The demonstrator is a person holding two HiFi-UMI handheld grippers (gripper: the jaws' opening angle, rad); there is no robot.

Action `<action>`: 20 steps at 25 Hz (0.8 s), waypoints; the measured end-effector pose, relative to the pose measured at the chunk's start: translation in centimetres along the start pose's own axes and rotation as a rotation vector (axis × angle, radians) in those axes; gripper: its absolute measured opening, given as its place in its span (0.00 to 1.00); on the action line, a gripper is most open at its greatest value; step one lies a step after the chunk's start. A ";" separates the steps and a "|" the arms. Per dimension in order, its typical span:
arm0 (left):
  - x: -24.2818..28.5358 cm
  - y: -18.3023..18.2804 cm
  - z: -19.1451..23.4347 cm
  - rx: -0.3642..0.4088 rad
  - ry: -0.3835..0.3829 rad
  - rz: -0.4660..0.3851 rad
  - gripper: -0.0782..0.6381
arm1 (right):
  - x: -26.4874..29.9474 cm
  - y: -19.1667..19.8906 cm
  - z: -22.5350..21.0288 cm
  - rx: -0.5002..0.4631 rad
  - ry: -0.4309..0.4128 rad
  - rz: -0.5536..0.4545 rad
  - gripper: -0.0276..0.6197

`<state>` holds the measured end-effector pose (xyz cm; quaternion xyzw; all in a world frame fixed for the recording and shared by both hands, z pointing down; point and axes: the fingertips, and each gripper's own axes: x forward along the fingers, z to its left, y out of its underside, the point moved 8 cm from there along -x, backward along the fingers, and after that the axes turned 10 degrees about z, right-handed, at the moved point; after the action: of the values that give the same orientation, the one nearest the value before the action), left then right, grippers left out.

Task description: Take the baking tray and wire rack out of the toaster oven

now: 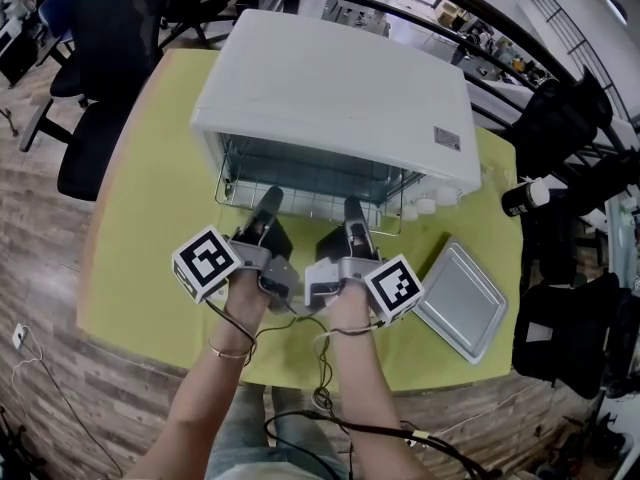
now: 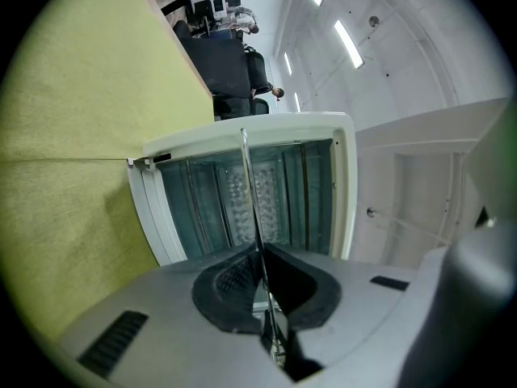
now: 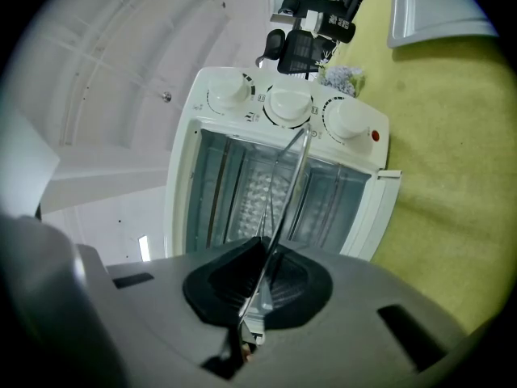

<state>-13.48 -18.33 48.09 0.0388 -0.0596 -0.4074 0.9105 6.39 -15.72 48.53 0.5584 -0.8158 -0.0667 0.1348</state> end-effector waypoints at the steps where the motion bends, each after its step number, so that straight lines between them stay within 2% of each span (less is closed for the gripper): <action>1: -0.1 0.1 0.0 -0.001 -0.001 0.000 0.12 | -0.1 0.1 0.0 -0.001 -0.001 0.001 0.04; 20: -2.4 1.5 -0.1 0.025 0.004 -0.007 0.12 | -2.5 1.4 0.2 0.009 -0.005 0.032 0.04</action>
<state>-13.93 -15.55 47.98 0.0510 -0.0628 -0.4098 0.9086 5.91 -12.94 48.33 0.5455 -0.8254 -0.0623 0.1315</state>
